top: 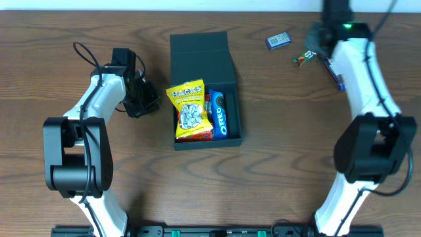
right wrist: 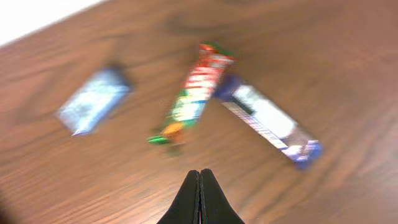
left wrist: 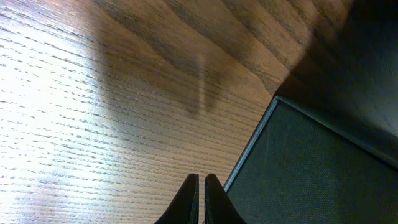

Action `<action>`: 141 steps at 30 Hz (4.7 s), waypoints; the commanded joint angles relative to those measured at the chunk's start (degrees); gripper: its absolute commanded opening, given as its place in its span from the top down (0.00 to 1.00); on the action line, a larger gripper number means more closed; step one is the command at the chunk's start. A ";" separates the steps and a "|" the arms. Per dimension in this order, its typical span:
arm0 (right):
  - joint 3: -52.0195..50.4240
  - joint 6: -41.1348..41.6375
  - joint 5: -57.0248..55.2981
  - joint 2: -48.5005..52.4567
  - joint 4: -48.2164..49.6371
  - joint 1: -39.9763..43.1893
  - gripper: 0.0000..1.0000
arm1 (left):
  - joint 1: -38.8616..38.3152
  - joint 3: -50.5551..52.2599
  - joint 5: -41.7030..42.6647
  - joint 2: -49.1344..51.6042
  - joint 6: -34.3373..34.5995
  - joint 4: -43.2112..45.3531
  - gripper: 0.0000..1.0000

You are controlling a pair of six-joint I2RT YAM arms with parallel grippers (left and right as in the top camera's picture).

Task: Pack container
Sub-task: 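Move the right gripper to the dark blue chocolate bar and grasp it, then carry the dark blue bar into the box and release it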

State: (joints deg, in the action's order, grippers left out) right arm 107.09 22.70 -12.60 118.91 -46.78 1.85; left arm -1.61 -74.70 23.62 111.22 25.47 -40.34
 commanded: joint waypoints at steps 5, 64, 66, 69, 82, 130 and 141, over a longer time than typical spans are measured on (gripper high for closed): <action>-0.24 -26.25 4.48 2.80 1.33 7.85 0.24 | 0.09 -0.09 -0.52 -0.66 -1.09 -0.09 0.93; -0.26 -41.53 14.56 19.76 9.49 13.05 0.63 | 0.09 -0.09 0.39 -0.66 1.99 -3.78 0.62; -0.28 -41.53 14.49 19.76 9.27 13.07 0.67 | 0.09 -0.09 0.39 -0.66 1.97 -3.78 0.62; -0.28 -41.33 14.47 19.76 8.94 13.07 0.71 | 0.09 -0.09 0.39 -0.66 1.97 -3.78 0.62; 1.46 -35.17 14.56 19.52 8.11 13.05 0.82 | 0.09 -0.09 0.42 -0.66 1.99 -3.80 0.62; 20.65 10.36 5.29 16.35 -39.52 -36.50 0.98 | 0.15 -0.09 0.02 -0.66 -6.25 0.15 0.62; 15.23 10.71 3.30 16.35 -39.28 -36.54 0.98 | 0.20 -0.09 0.00 -0.66 -7.52 0.17 0.62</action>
State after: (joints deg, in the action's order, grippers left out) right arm 123.24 32.25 -6.96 136.14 -86.32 -34.41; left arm -1.61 -74.70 23.81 111.22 19.31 -40.05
